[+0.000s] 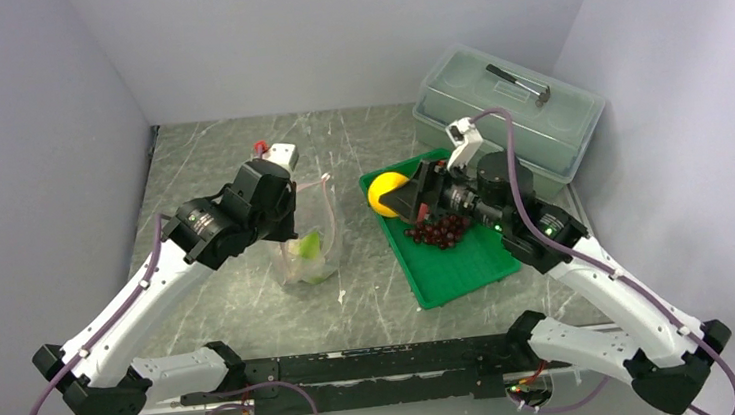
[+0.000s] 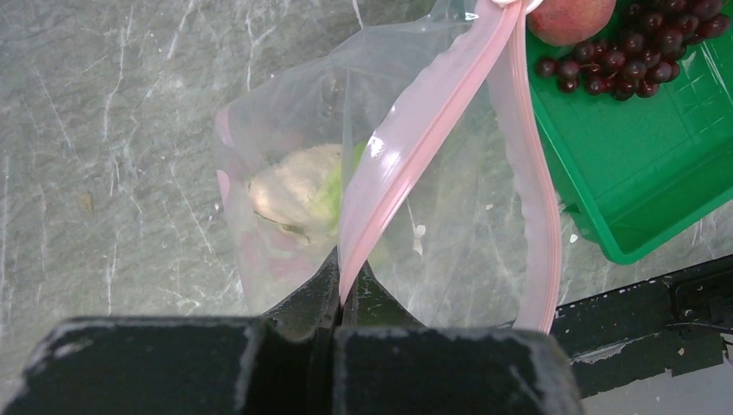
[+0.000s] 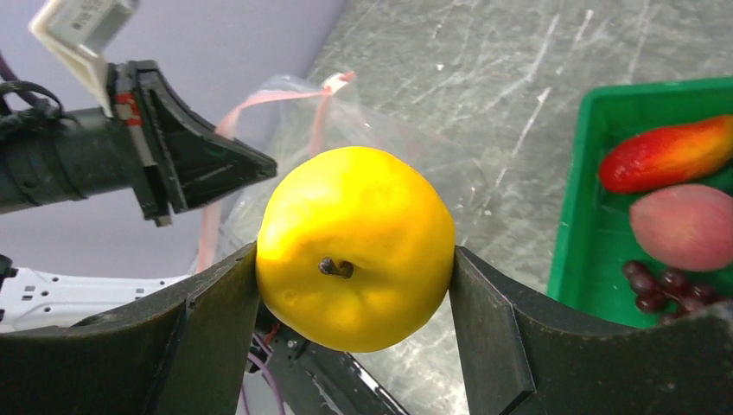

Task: Place the food in the zip-top bag and seal the zipper
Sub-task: Place the fake fruit in the zipper food storage bag.

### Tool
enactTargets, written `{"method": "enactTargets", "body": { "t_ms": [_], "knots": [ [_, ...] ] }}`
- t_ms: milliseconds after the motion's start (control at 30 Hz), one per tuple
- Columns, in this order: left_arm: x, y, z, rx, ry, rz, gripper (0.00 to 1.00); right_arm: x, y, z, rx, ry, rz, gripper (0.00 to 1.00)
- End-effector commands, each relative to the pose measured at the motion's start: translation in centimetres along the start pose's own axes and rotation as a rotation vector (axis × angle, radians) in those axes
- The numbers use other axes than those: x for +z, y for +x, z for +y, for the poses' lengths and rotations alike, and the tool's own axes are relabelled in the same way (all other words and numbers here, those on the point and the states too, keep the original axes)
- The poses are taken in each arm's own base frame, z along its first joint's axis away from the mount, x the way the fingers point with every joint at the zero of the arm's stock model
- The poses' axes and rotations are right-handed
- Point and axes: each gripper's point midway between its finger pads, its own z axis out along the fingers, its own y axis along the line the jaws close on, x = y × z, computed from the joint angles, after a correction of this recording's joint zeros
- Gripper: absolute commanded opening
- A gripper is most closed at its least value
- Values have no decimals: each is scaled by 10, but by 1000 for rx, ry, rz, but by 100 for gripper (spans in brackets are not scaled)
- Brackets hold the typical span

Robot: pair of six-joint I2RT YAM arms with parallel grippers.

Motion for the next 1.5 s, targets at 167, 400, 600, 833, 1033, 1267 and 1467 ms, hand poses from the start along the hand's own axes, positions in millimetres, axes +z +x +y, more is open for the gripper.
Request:
{"method": "enactTargets", "body": {
  "t_ms": [167,400,600,833,1033,1267,1467],
  "knots": [
    [-9,-12,-6,-17,34,-25,0,19,-31,70,-48,-137,-89,52],
    [-12,-15,-9,-15,48,-24,0,37,-25,98,-74,-189,-63,52],
    [-14,-17,-11,-15,59,-23,0,52,-19,110,-100,-163,-54,52],
    [-15,-18,-16,-15,79,-17,0,71,-3,112,-130,-120,-16,52],
    [-18,-19,-15,-17,79,-22,0,89,13,102,-163,-47,18,52],
    [-20,-19,-15,-16,82,-23,0,108,33,90,-196,20,70,53],
    [-22,-20,-15,-17,88,-24,0,122,44,77,-234,96,103,54]
  ]
}}
